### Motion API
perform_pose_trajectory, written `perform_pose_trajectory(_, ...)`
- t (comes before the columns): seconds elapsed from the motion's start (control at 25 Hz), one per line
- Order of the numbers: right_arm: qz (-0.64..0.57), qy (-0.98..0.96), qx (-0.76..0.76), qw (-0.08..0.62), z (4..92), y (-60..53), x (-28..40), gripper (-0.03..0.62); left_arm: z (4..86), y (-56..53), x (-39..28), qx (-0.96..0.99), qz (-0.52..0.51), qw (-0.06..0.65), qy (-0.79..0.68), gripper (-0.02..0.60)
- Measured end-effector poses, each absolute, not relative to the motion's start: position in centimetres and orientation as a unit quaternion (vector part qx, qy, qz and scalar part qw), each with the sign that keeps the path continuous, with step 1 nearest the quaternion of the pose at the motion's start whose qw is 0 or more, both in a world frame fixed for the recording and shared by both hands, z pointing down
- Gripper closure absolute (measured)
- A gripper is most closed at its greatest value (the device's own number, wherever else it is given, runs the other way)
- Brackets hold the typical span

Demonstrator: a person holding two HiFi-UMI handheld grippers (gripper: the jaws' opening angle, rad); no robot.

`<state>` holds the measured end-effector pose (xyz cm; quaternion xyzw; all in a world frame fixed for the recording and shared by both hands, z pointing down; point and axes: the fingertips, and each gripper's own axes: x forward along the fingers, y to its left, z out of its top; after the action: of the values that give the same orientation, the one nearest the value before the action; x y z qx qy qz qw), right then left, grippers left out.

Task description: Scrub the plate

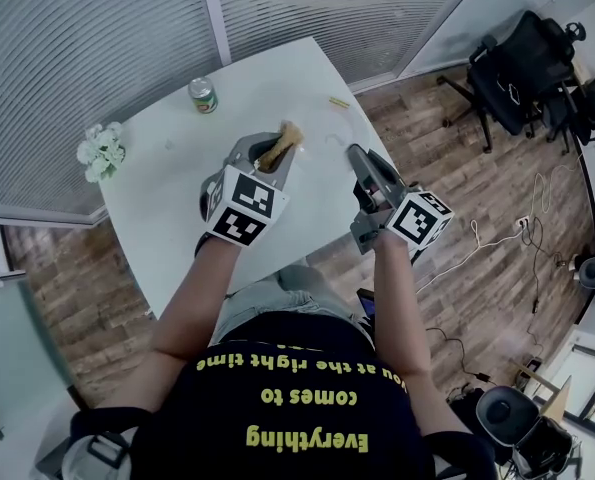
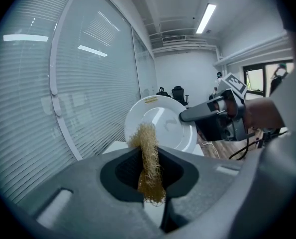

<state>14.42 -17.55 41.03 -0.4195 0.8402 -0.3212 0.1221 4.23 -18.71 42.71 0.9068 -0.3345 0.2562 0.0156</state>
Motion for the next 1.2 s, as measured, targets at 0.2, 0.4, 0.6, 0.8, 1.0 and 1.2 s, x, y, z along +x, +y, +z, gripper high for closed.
perform_pose_trajectory(0.2, -0.319, 0.843, -0.416, 0.119, 40.7, -17.5, 13.9, 0.582, 42.5, -17.5, 6.3, 0.916, 0.255, 0.009, -0.310, 0.532)
perform_pose_trajectory(0.4, -0.320, 0.845, -0.411, 0.122, 40.9, -17.5, 13.7, 0.582, 42.5, -16.6, 7.8, 0.923, 0.253, 0.007, -0.290, 0.532)
perform_pose_trajectory(0.6, -0.317, 0.849, -0.406, 0.117, 41.3, -17.5, 13.2, 0.582, 42.6, -15.7, 9.2, 0.930, 0.248, 0.009, -0.270, 0.531)
perform_pose_trajectory(0.8, -0.323, 0.845, -0.409, 0.120, 41.2, -17.5, 13.3, 0.582, 42.6, -14.8, 10.7, 0.935, 0.247, 0.008, -0.254, 0.532)
perform_pose_trajectory(1.0, -0.323, 0.843, -0.412, 0.123, 41.2, -17.7, 13.8, 0.582, 42.7, -14.6, 11.4, 0.938, 0.246, 0.012, -0.245, 0.532)
perform_pose_trajectory(1.2, -0.319, 0.842, -0.416, 0.129, 41.0, -17.6, 14.3, 0.582, 42.7, -13.7, 12.1, 0.940, 0.250, 0.011, -0.231, 0.532)
